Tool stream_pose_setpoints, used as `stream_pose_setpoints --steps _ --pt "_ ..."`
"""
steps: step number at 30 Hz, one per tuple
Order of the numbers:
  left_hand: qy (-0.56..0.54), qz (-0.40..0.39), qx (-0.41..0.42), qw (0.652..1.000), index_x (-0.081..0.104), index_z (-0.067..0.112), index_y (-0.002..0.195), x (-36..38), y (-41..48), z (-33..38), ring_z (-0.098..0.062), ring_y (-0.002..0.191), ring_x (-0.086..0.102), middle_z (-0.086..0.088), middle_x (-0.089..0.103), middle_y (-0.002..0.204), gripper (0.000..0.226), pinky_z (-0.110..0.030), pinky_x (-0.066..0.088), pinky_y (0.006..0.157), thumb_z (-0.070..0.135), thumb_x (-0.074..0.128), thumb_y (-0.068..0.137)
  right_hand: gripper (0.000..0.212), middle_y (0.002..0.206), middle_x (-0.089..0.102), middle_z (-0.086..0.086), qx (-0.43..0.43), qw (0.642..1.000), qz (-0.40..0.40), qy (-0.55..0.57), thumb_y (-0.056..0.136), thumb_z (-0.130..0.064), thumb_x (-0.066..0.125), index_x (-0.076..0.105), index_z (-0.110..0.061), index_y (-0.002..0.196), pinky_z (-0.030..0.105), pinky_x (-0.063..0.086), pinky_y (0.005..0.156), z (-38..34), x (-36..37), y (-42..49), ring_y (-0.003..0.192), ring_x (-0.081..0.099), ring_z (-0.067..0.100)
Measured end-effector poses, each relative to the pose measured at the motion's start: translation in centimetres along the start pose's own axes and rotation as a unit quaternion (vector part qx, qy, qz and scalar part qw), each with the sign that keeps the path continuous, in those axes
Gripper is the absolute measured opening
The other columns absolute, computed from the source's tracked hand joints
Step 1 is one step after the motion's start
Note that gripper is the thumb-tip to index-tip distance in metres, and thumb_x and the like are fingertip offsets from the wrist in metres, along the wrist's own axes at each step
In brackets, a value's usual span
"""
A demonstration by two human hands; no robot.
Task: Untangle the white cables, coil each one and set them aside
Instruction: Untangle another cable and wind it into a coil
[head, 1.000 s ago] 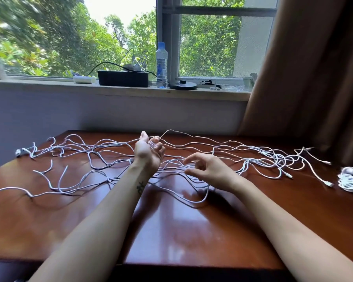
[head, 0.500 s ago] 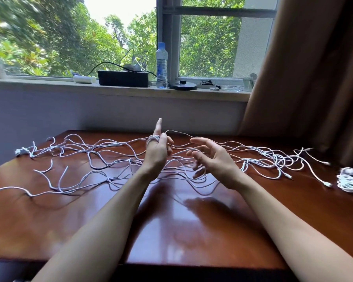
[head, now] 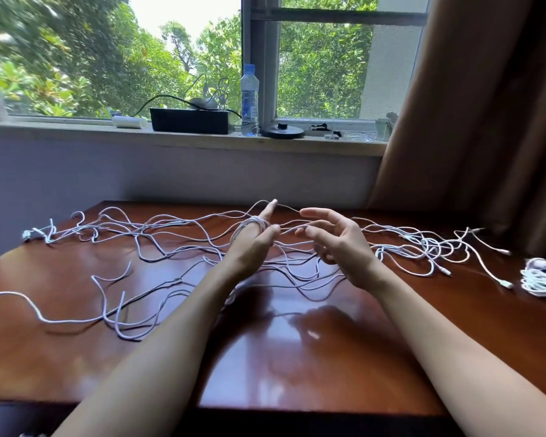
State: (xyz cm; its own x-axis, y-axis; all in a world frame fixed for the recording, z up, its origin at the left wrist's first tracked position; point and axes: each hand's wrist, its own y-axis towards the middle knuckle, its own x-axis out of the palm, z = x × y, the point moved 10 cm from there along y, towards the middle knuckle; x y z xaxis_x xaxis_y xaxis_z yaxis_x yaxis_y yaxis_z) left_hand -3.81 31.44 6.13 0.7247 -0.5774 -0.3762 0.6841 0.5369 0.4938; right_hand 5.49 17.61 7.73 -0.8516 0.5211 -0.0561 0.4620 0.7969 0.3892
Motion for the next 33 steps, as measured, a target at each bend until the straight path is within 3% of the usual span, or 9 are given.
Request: stream_pose_setpoints --steps 2,5,8,10,13,18,24,28,33 --pt "0.027 -0.022 -0.011 0.999 0.041 0.014 0.152 0.2 -0.2 0.0 -0.037 0.085 0.058 -0.02 0.068 0.088 0.074 -0.044 0.042 0.084 0.034 0.05 0.082 0.034 0.1 0.075 0.017 -0.006 1.0 0.005 -0.002 0.099 0.001 0.056 0.059 -0.012 0.13 0.017 0.033 0.045 -0.1 -0.1 0.0 0.053 0.039 0.011" --pt "0.035 -0.062 -0.023 0.997 0.054 0.004 0.139 0.5 -0.9 0.7 -0.039 0.114 0.056 -0.026 0.058 0.133 0.062 -0.047 0.042 0.099 0.03 0.053 0.083 0.035 0.097 0.076 0.012 -0.06 0.994 0.034 -0.08 0.101 -0.003 0.055 0.055 -0.016 0.134 0.021 0.045 0.056 -0.7 -0.6 0.1 0.058 0.053 0.009" --pt "0.089 -0.068 -0.021 0.993 0.065 0.018 0.092 1.1 -1.5 1.3 -0.02 0.071 0.058 -0.019 0.071 0.107 0.027 -0.038 0.048 0.078 0.035 0.053 0.075 0.037 0.091 0.074 -0.004 -0.157 0.955 0.064 -0.242 0.1 -0.013 0.059 0.056 -0.026 0.135 0.038 0.056 0.072 -1.9 -1.0 -0.1 0.075 0.069 0.026" --pt "0.162 -0.064 -0.003 0.985 0.065 0.02 0.079 1.4 -1.3 0.7 -0.02 0.061 0.055 -0.013 0.071 0.085 0.024 -0.037 0.05 0.067 0.039 0.051 0.078 0.038 0.092 0.072 -0.007 -0.215 0.927 0.064 -0.301 0.1 -0.018 0.06 0.055 -0.03 0.136 0.044 0.056 0.075 -2.8 -0.5 -0.6 0.075 0.069 0.031" --pt "0.213 -0.065 0.009 0.975 0.071 0.021 0.077 1.7 -1.2 0.8 -0.017 0.055 0.051 0.002 0.047 0.049 0.038 -0.036 0.049 0.067 0.048 0.049 0.093 0.036 0.09 0.07 -0.009 -0.277 0.898 0.078 -0.331 0.1 -0.024 0.063 0.057 -0.025 0.136 0.038 0.056 0.072 -4.2 0.0 -1.3 0.07 0.068 0.02" --pt "0.162 -0.122 -0.023 0.979 0.074 0.031 0.062 2.9 -1.6 0.4 -0.018 0.054 0.052 -0.005 0.048 0.049 0.061 -0.037 0.046 0.068 0.066 0.032 0.089 0.039 0.068 0.056 -0.014 -0.267 0.844 0.143 -0.443 0.095 -0.052 0.06 0.064 -0.027 0.124 0.033 0.05 0.061 -4.5 -1.4 -1.4 0.061 0.063 0.016" --pt "-0.105 -0.175 -0.073 0.976 0.058 -0.023 0.077 4.8 -2.2 1.0 -0.009 0.041 0.029 0.004 0.044 0.043 0.067 -0.019 0.022 0.04 0.04 0.04 0.089 0.04 0.053 0.052 -0.018 -0.125 0.916 0.111 -0.366 0.086 -0.061 0.065 0.071 -0.027 0.106 0.024 0.038 0.055 -1.6 -2.9 0.0 0.051 0.049 0.005" --pt "-0.127 -0.205 -0.094 0.966 0.051 -0.031 0.085 5.2 -2.6 0.9 -0.005 0.038 0.025 0.008 0.046 0.041 0.069 -0.018 0.016 0.038 0.035 0.037 0.102 0.02 0.05 0.056 -0.02 -0.072 0.968 0.056 -0.235 0.093 -0.034 0.071 0.074 -0.015 0.099 0.011 0.033 0.049 -0.8 -1.9 0.2 0.044 0.047 0.002" --pt "-0.082 -0.217 -0.102 0.967 0.054 -0.03 0.086 5.0 -3.2 1.2 -0.001 0.035 0.026 0.007 0.045 0.038 0.072 -0.017 0.02 0.038 0.04 0.036 0.084 0.033 0.062 0.051 0.0 -0.021 1.0 -0.002 0.006 0.093 -0.03 0.063 0.067 -0.01 0.119 0.027 0.045 0.054 0.1 -1.2 0.6 0.055 0.048 0.017"
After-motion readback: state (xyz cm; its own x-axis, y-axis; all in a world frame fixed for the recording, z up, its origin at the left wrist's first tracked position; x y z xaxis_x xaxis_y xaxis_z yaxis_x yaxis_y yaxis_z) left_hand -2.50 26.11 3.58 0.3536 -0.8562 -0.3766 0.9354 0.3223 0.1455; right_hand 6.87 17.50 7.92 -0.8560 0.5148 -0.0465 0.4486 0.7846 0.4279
